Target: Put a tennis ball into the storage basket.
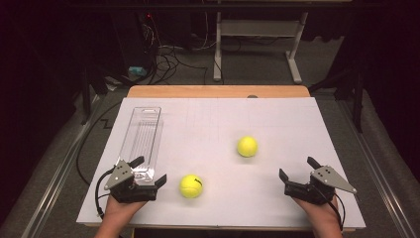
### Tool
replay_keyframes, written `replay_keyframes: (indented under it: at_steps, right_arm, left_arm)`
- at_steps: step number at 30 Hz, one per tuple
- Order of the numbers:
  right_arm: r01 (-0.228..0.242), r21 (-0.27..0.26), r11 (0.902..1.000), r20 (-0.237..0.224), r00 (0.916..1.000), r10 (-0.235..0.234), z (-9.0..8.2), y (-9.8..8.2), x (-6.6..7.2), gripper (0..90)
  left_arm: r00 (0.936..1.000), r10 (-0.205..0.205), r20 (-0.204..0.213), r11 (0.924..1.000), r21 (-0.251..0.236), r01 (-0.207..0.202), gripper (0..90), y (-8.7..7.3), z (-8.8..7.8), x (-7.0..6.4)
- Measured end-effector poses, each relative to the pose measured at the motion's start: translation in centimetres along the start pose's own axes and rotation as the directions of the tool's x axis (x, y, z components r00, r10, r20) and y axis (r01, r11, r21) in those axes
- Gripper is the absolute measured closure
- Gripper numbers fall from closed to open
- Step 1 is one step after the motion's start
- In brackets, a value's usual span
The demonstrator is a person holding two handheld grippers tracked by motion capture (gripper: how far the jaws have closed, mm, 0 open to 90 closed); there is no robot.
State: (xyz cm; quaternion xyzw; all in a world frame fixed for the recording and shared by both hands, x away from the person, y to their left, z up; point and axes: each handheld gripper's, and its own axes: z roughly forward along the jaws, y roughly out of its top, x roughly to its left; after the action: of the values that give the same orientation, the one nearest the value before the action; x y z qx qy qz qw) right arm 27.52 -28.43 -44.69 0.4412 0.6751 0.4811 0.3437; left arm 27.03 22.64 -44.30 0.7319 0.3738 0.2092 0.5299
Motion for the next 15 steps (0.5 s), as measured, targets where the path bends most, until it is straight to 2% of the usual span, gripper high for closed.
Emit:
replay_keyframes:
  at_steps: [5, 15]
  right_arm:
    - [-0.003, -0.010, 0.9999, 0.007, 1.0000, 0.003, -0.18, 0.06, -0.05, 0.0]
    - [-0.015, -0.001, 0.9999, -0.006, 0.9999, 0.015, 0.07, -0.13, -0.23, 0.0]
  left_arm:
    - [0.9995, -0.030, 0.003, 0.9992, -0.025, 0.030, 0.5, 0.06, -0.27, 0.35]
    - [0.9995, -0.032, 0.002, 0.9990, -0.029, 0.032, 0.5, 0.28, -0.51, 0.39]
